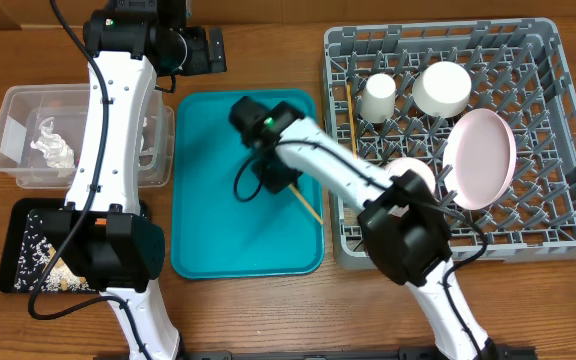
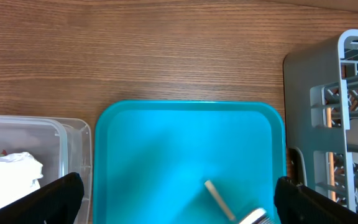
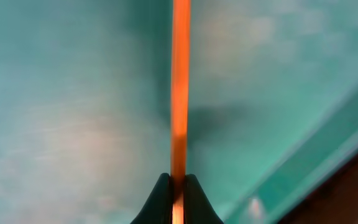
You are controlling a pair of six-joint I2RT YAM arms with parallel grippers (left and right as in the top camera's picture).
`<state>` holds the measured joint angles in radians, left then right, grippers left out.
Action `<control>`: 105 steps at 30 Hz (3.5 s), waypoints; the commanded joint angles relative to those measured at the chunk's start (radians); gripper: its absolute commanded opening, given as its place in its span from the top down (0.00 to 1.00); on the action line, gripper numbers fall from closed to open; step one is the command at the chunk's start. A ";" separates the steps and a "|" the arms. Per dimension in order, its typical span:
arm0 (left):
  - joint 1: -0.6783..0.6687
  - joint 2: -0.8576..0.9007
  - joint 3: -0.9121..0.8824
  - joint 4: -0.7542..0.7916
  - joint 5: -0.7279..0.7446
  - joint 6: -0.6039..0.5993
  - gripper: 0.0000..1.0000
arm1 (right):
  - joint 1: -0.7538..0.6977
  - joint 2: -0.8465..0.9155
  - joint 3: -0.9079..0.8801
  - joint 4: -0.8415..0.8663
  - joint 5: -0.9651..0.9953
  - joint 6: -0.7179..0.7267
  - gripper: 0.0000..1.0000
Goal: Sort waste into correct bins and load items into the dishwasher
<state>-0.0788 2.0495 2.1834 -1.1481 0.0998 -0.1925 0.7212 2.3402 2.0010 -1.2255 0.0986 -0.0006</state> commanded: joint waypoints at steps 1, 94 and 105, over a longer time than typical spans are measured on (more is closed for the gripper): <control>-0.006 -0.009 -0.004 -0.001 -0.006 -0.006 0.00 | -0.078 -0.107 0.031 -0.005 -0.044 0.031 0.96; 0.170 0.255 -0.003 0.335 0.099 -0.138 0.25 | -0.298 -0.339 0.014 0.095 -0.179 0.030 0.00; 0.103 0.240 0.000 0.025 -0.029 -0.123 0.96 | -0.298 -0.339 0.014 0.095 -0.179 0.030 0.00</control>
<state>0.0624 2.3108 2.1780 -1.0611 0.1596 -0.3298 0.4259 2.0060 2.0148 -1.1366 -0.0860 0.0265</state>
